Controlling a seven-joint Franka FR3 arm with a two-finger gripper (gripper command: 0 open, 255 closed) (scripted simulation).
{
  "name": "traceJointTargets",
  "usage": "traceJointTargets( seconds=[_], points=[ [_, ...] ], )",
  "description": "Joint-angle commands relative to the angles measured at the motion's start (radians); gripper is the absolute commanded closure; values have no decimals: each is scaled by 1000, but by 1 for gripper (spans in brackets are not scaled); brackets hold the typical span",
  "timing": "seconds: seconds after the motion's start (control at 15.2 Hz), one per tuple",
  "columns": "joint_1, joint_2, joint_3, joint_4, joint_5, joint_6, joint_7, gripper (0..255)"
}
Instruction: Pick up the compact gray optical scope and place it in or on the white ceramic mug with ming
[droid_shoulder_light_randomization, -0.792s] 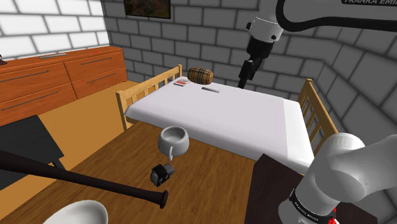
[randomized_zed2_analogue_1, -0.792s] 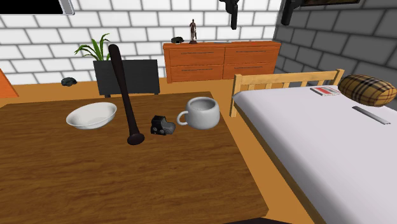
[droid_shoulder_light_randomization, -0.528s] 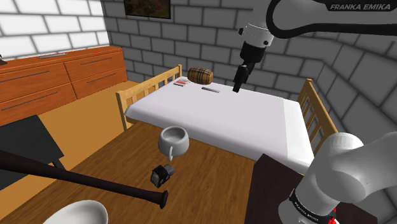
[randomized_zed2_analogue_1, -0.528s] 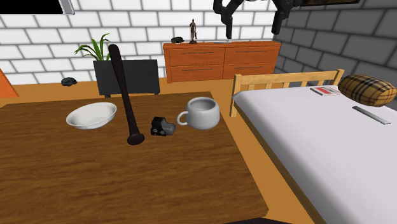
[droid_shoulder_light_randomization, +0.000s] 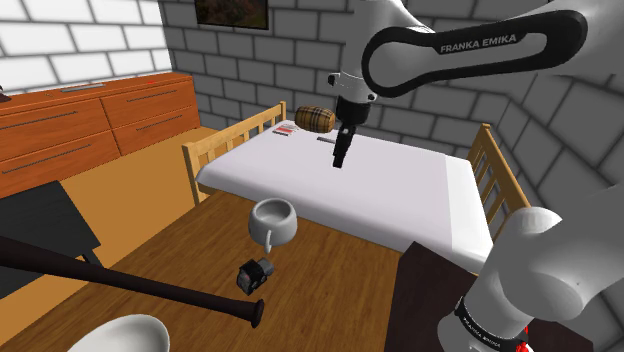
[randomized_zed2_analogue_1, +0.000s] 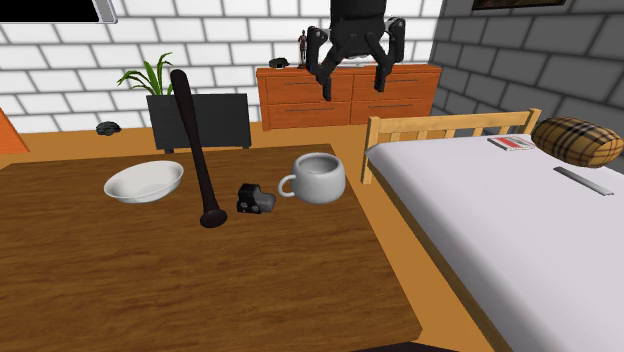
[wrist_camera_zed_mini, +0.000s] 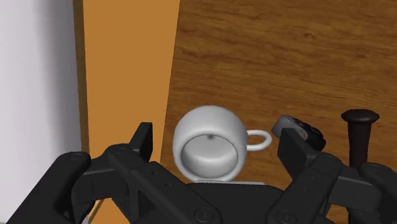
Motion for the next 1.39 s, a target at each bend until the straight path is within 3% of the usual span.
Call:
traceJointTargets(
  seconds=[0.0,0.73,1.32],
  points=[
    [21,63,12,9,2,44,-29,0],
    [114,388,79,85,-18,226,-188,0],
    [182,647,145,177,-79,333,-287,0]
  ],
)
